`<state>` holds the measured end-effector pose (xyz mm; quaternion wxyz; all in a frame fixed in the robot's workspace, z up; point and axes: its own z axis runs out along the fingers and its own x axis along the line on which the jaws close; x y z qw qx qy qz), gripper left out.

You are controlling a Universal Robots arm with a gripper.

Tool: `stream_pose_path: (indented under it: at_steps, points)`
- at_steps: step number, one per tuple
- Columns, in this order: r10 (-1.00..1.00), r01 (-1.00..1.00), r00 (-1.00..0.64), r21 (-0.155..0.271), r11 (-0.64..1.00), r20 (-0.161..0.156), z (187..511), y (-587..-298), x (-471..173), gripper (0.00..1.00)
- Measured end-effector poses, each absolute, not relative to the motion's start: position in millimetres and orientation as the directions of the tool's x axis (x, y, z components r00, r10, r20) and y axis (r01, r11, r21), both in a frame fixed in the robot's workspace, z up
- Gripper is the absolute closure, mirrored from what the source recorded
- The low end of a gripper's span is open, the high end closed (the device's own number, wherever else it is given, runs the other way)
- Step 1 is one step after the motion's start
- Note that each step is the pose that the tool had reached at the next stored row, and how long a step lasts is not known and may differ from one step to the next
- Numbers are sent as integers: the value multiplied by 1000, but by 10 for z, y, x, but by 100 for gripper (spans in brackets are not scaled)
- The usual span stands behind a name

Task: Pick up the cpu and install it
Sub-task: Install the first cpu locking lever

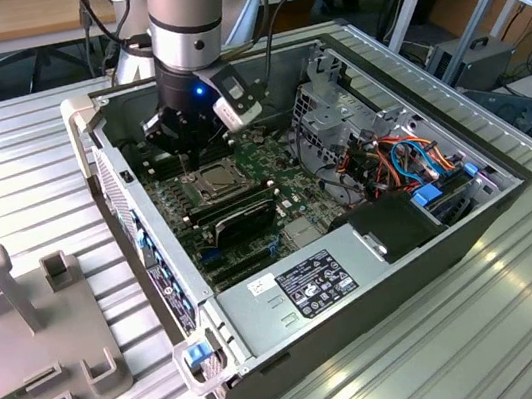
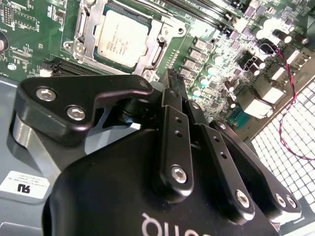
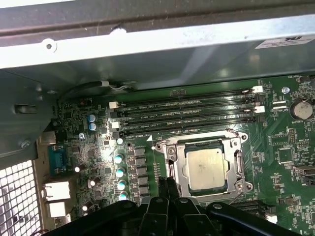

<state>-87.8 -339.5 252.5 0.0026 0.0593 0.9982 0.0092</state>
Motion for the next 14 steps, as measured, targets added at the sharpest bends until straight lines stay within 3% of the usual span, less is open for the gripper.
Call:
stream_pose_path:
  at_steps: [14]
  points:
    - [-14, -14, -1000, 3, 1000, -4, 2523, -3367, -992, 89]
